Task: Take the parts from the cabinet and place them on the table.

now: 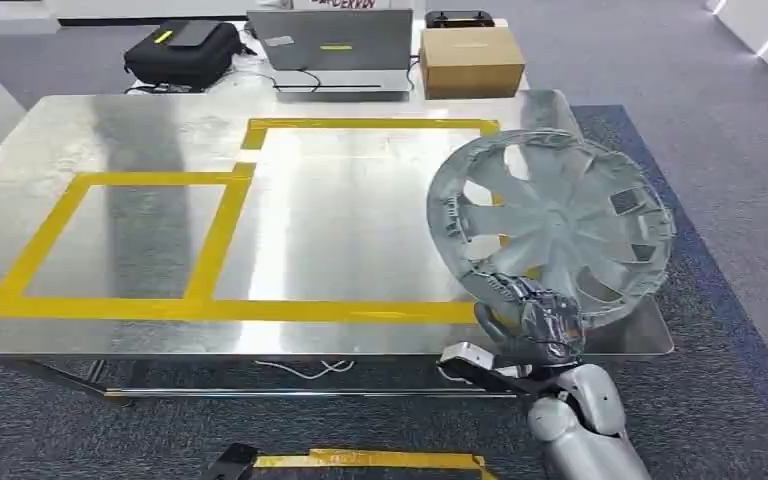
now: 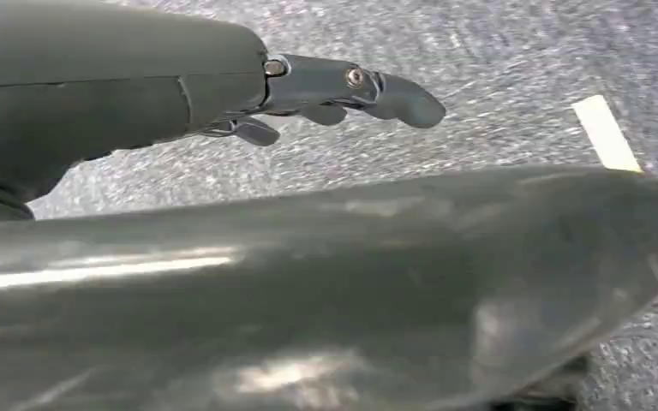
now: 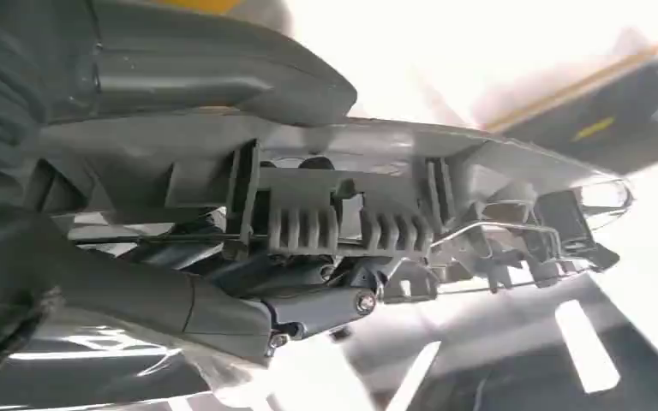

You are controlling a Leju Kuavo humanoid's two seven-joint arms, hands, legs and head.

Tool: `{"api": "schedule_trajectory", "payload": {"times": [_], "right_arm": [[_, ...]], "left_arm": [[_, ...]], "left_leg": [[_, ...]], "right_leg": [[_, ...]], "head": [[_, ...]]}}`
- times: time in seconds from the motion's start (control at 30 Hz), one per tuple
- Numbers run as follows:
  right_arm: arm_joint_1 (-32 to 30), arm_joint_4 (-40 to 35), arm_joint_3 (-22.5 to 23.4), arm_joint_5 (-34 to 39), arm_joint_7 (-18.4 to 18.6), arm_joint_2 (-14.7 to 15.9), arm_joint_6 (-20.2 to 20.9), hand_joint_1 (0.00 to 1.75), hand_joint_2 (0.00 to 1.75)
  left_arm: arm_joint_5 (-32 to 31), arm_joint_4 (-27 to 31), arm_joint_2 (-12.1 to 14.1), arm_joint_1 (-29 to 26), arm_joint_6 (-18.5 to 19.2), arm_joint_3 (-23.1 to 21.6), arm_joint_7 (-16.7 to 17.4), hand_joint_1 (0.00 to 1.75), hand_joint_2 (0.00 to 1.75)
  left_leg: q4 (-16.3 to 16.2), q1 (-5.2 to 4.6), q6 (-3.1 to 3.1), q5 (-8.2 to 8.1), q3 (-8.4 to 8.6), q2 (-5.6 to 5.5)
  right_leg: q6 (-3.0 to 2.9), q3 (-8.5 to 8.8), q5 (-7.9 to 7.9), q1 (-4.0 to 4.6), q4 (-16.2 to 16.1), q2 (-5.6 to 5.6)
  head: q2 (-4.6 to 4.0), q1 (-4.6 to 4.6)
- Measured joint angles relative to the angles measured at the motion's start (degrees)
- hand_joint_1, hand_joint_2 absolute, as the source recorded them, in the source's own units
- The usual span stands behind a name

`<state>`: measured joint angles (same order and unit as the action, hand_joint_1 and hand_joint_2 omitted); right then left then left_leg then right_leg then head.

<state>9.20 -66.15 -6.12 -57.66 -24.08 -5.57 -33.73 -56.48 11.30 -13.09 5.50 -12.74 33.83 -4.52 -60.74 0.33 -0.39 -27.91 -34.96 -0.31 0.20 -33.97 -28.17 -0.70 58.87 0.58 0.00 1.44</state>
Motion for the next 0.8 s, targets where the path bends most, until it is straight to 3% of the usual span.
{"api": "schedule_trajectory", "payload": {"times": [0.03, 0.07, 0.13, 0.2, 0.23, 0.3, 0.33, 0.37, 0.4, 0.47, 0.53, 0.63, 0.7, 0.73, 0.8], "right_arm": [[1.5, 1.7, -1.1, 0.5, -0.4, 0.4, 0.6, 1.75, 1.75], [2.7, 2.9, -2.1, 0.7, -0.5, 0.9, 0.9, 1.75, 1.75], [4.6, 5.2, -3.8, 0.9, -0.9, 1.5, 1.1, 1.75, 1.75], [6.3, 7.1, -5.0, -0.3, 0.2, 2.3, 2.0, 1.75, 1.75], [8.1, 8.9, -6.2, -1.4, 1.4, 2.5, 3.0, 1.75, 1.75], [11.4, 12.3, -8.7, -2.3, 2.3, 2.7, 3.9, 1.75, 1.75], [12.7, 14.1, -9.9, -2.7, 2.3, 2.9, 3.9, 1.75, 1.75], [13.5, 15.3, -11.1, -2.6, 1.6, 2.9, 3.8, 1.75, 1.75], [14.2, 15.7, -12.3, -2.3, 0.8, 2.8, 3.8, 1.75, 1.75], [15.8, 15.9, -15.4, -2.4, 1.3, 2.5, 4.2, 1.75, 1.75], [16.9, 15.4, -19.5, -2.6, 2.9, 2.1, 5.0, 1.75, 1.75], [17.3, 14.0, -23.9, -2.8, 4.4, 2.0, 5.4, 1.75, 1.75], [17.6, 13.3, -25.8, -2.7, 5.1, 2.0, 5.5, 1.75, 1.75], [17.8, 13.1, -26.4, -2.7, 5.2, 2.0, 5.5, 1.75, 1.75], [18.1, 12.8, -27.5, -2.7, 5.2, 2.0, 5.5, 1.75, 1.75]], "left_arm": [[-0.2, 0.0, 0.0, 0.3, 0.0, -0.1, 0.0, 0.0, 0.0], [-0.4, 0.0, -0.1, 0.4, 0.1, -0.1, 0.2, 0.0, 0.0], [-0.5, 0.0, -0.1, 0.4, 0.1, -0.1, 0.2, 0.0, 0.0], [-0.9, 0.0, -0.1, 0.5, 0.2, -0.1, 0.2, 0.0, 0.0], [-1.3, 0.0, -0.1, 0.6, 0.5, -0.1, 0.2, 0.0, 0.0], [-1.7, 0.0, -0.2, 0.7, 1.0, -0.2, 0.5, 0.0, 0.0], [-1.8, 0.0, -0.2, 0.8, 1.0, -0.2, 0.6, 0.0, 0.0], [-1.9, 0.0, -0.2, 0.8, 1.0, -0.2, 0.6, 0.0, 0.0], [-2.0, 0.0, -0.2, 0.8, 1.0, -0.2, 0.6, 0.0, 0.0], [-2.3, 0.0, -0.3, 0.9, 1.0, -0.2, 0.7, 0.0, 0.0], [-2.6, 0.0, -0.3, 1.2, 0.9, -0.2, 0.7, 0.0, 0.0], [-2.7, 0.0, -0.4, 1.0, 0.9, -0.2, 0.7, 0.0, 0.0], [-2.7, 0.0, -0.4, 1.1, 0.9, -0.1, 0.7, 0.0, 0.0], [-2.7, 0.0, -0.4, 1.1, 0.9, -0.1, 0.7, 0.0, 0.0], [-2.7, 0.0, -0.3, 1.1, 0.9, -0.1, 0.7, 0.0, 0.0]], "left_leg": [[1.5, -0.33, 0.53, -0.44, 0.0, 0.02], [1.2, -0.42, 0.98, 0.51, -0.19, -0.03], [1.4, -0.44, 1.5, 0.78, -0.19, -0.2], [2.1, 0.12, 2.23, 1.2, 0.28, -0.29], [2.1, 0.12, 2.42, 1.15, 0.27, -0.28], [2.0, 0.0, 2.48, 1.1, 0.22, 0.0], [2.0, 0.0, 2.51, 1.08, 0.22, 0.02], [2.0, 0.01, 2.5, 1.06, 0.27, -0.05], [2.0, 0.01, 2.49, 1.0, 0.34, -0.17], [1.8, 0.04, 2.07, 0.66, 0.75, -0.2], [1.2, -0.38, 1.58, 0.48, 0.27, -0.22], [1.3, -0.26, 1.2, 0.67, 0.08, -0.26], [0.0, -0.24, 0.4, -0.73, -0.48, -0.08], [-3.1, -0.16, 0.15, -2.54, -1.72, -0.05], [-12.0, 0.0, -0.11, -6.43, -5.69, -0.05]], "right_leg": [[0.43, -0.49, 0.2, 0.02, 0.0, 0.03], [0.82, -0.71, 0.25, 0.04, -0.2, 0.01], [1.51, -0.48, 0.3, 0.04, -0.5, -0.12], [2.02, -1.71, -1.65, 0.01, 1.6, -0.27], [2.11, -3.47, -3.75, -0.02, 5.4, -0.28], [2.36, -7.76, -7.35, -0.06, 14.2, -0.31], [2.42, -9.07, -7.8, -0.02, 16.9, -0.31], [2.38, -8.93, -6.66, -0.03, 16.4, -0.32], [2.29, -7.65, -4.58, -0.05, 13.7, -0.34], [2.06, -2.81, 0.81, -0.07, 3.6, -0.39], [1.99, -0.58, 0.32, 0.07, 0.2, -0.24], [1.25, -0.67, -0.33, 0.31, 0.2, -0.29], [0.46, -0.33, -0.16, -0.15, -0.2, -0.42], [0.07, -0.3, -0.2, -0.15, -0.2, -0.45], [-0.08, -0.16, -0.29, -0.1, -0.2, -0.44]], "head": [[0.0, 0.05], [0.0, -0.09], [0.0, -0.06], [0.0, -0.24], [0.0, -0.7], [0.0, -0.65], [0.0, -0.76], [0.0, -0.7], [0.0, -0.79], [0.0, -0.76], [0.0, -0.72], [0.0, -0.68], [0.0, -0.54], [0.0, -0.44], [0.0, -0.5]]}}
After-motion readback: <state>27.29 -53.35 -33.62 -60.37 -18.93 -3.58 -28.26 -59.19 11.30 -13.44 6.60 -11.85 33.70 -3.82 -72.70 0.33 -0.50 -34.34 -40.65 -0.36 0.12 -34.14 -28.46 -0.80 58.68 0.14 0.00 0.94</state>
